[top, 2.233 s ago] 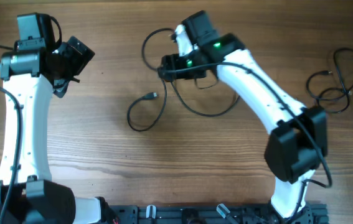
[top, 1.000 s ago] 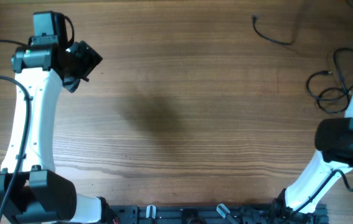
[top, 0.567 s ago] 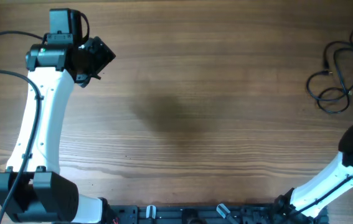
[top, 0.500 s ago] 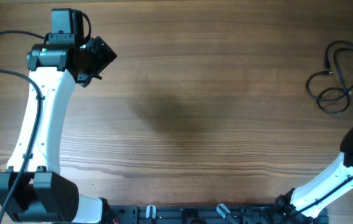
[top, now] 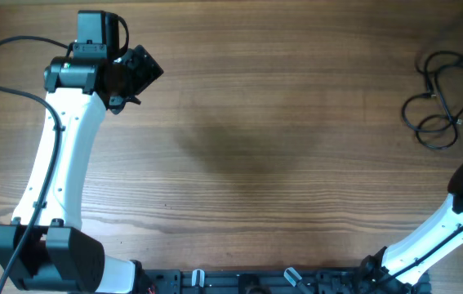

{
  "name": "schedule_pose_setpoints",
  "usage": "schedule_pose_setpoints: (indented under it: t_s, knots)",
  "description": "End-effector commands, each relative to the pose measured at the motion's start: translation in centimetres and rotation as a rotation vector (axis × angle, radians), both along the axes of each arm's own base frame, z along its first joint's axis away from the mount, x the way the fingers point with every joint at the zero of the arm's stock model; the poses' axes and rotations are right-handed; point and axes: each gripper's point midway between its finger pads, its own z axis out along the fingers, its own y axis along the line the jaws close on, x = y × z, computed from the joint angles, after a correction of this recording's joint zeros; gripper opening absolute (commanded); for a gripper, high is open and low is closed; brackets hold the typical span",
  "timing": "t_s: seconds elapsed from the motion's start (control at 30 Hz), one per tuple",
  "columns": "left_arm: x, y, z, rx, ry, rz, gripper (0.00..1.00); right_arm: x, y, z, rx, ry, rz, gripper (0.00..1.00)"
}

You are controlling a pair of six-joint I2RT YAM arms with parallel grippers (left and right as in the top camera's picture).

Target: Untangle cables

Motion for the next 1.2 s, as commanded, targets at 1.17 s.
schedule_pose_setpoints:
  t_s: [1.17]
  knots:
    - [0.0, -1.2, -0.1, 0.013, 0.001, -0.036, 1.00, -7.5, 40.2, 9.1, -0.085, 0.118, 1.165, 1.00]
